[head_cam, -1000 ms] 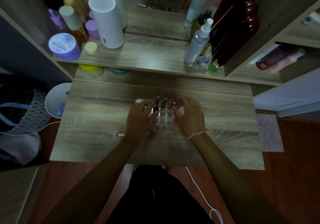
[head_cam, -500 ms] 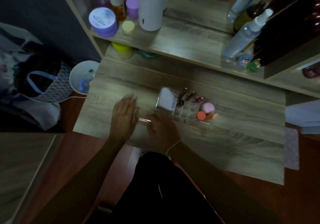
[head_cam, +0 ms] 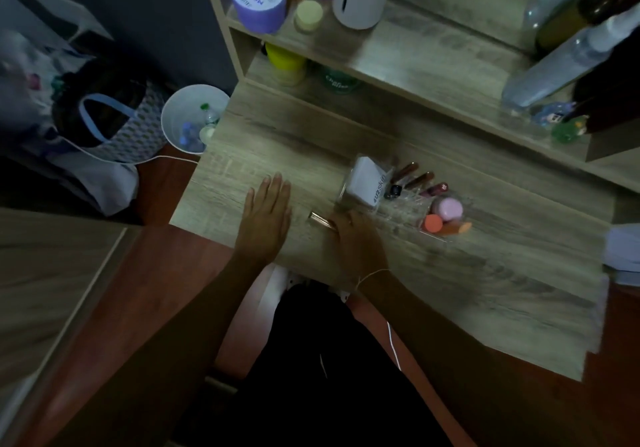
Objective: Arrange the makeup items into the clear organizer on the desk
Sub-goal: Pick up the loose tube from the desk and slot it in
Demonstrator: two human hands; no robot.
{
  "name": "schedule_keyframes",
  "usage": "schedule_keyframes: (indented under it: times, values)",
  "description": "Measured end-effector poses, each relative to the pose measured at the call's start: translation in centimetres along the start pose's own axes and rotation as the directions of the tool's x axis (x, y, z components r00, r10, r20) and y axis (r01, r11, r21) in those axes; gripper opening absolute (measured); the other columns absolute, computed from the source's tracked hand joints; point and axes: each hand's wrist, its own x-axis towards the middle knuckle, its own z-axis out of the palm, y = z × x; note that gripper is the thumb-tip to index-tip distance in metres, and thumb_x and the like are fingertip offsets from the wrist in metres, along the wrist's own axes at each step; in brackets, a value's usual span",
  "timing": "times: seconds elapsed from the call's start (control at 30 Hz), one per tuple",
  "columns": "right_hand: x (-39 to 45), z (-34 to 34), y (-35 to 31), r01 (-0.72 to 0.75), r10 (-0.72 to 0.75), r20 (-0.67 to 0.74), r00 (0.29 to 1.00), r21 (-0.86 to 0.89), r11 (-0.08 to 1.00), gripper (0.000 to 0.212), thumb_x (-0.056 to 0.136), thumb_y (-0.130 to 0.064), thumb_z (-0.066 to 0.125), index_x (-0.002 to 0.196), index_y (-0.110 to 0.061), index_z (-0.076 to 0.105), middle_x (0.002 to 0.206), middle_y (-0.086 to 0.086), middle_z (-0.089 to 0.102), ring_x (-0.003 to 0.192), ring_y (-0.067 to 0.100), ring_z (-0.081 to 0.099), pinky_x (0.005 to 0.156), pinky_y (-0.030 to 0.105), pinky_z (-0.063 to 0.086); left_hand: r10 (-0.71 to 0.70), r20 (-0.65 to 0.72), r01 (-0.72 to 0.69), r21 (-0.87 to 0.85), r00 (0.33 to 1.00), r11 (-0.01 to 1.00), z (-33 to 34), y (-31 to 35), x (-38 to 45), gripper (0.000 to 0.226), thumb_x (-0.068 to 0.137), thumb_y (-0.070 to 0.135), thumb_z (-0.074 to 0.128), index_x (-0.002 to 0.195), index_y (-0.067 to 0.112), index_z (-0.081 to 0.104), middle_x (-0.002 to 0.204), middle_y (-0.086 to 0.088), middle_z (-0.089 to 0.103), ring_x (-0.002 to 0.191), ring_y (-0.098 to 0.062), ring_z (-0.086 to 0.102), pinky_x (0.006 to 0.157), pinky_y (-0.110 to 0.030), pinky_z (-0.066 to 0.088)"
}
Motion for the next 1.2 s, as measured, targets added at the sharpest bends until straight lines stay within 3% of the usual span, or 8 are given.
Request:
schedule_keyframes:
  times: [0.23,0.4,0.47,0.57,0.67,0.8,1.0,1.2]
  values:
    - [-3.1,-1.5,0.9,-0.036,0.050,-0.040,0.998,0.303,0.952,0.029,0.097,-0.015,0.045,0.125,-0.013,0.051,0.124,0.014,0.053,0.109,0.030,0.054,0.089,0.034,0.043,0.053,-0.001,-0.053,-0.036,0.999,0.998,-0.7,2.0,-0.2,0.054,0.098,0.029,0.031,0.145,0.005,0.021,0.155,-0.020,0.021,0.143,-0.034,0.016,0.116,-0.055,0.017]
    - [-6.2,-3.2,2.5,-0.029,0.116,-0.192,0.974,0.405,0.914,0.035,0.096,-0.016,0.053,0.130,-0.011,0.052,0.134,0.012,0.057,0.123,0.027,0.053,0.105,0.038,0.041,0.237,0.024,-0.235,-0.065,0.971,0.970,-0.9,5.7,-0.2,0.062,0.091,0.032,0.028,0.142,-0.003,0.022,0.149,-0.029,0.027,0.138,-0.042,0.024,0.111,-0.058,0.022]
    - [-7.1,-4.2,3.5,-0.054,0.189,-0.271,0.944,0.436,0.898,0.032,0.093,-0.021,0.056,0.124,-0.014,0.056,0.124,0.010,0.064,0.112,0.027,0.060,0.095,0.036,0.047,0.267,0.062,-0.264,-0.054,0.962,0.963,-0.5,6.8,-0.1,0.065,0.091,0.034,0.030,0.142,-0.004,0.022,0.149,-0.030,0.027,0.138,-0.043,0.025,0.110,-0.059,0.025]
    - [-7.4,-6.1,4.8,-0.149,0.344,-0.313,0.885,0.509,0.848,0.025,0.084,-0.027,0.057,0.108,-0.020,0.053,0.093,0.005,0.070,0.081,0.025,0.066,0.067,0.033,0.049,0.271,0.117,-0.272,-0.002,0.956,0.962,0.0,7.6,0.1,0.068,0.091,0.039,0.034,0.141,-0.006,0.023,0.149,-0.029,0.027,0.138,-0.043,0.025,0.110,-0.058,0.023]
    - [-7.0,-7.4,6.2,-0.220,0.408,-0.367,0.836,0.457,0.862,0.025,0.079,-0.018,0.067,0.101,-0.014,0.055,0.083,0.008,0.069,0.071,0.028,0.064,0.059,0.028,0.042,0.275,0.139,-0.276,-0.007,0.951,0.961,0.2,8.1,0.3,0.071,0.092,0.035,0.052,0.142,-0.005,0.021,0.150,-0.029,0.024,0.139,-0.043,0.022,0.112,-0.059,0.021]
    - [-5.9,-8.1,7.4,-0.221,0.399,-0.405,0.823,0.418,0.881,0.019,0.081,-0.015,0.067,0.097,-0.009,0.061,0.091,0.011,0.070,0.078,0.027,0.065,0.064,0.024,0.039,0.271,0.161,-0.272,-0.017,0.949,0.962,-0.1,8.4,0.6,0.069,0.090,0.031,0.056,0.141,-0.005,0.025,0.150,-0.029,0.025,0.139,-0.044,0.022,0.111,-0.059,0.016]
    - [-4.1,-8.2,7.9,-0.222,0.374,-0.372,0.849,0.391,0.893,0.017,0.080,-0.018,0.066,0.097,-0.016,0.061,0.100,0.007,0.066,0.079,0.025,0.066,0.069,0.031,0.051,0.257,0.185,-0.258,-0.018,0.949,0.966,0.0,8.2,0.8,0.068,0.090,0.044,0.029,0.139,-0.005,0.031,0.147,-0.030,0.031,0.136,-0.045,0.028,0.107,-0.063,0.023]
    - [-2.7,-8.4,7.1,-0.221,0.365,-0.372,0.853,0.377,0.899,0.017,0.079,-0.017,0.068,0.095,-0.013,0.065,0.092,0.009,0.064,0.076,0.027,0.064,0.068,0.035,0.053,0.264,0.175,-0.263,-0.026,0.949,0.964,0.4,8.0,1.1,0.069,0.091,0.046,0.026,0.142,0.000,0.025,0.150,-0.026,0.026,0.139,-0.042,0.022,0.109,-0.061,0.021]
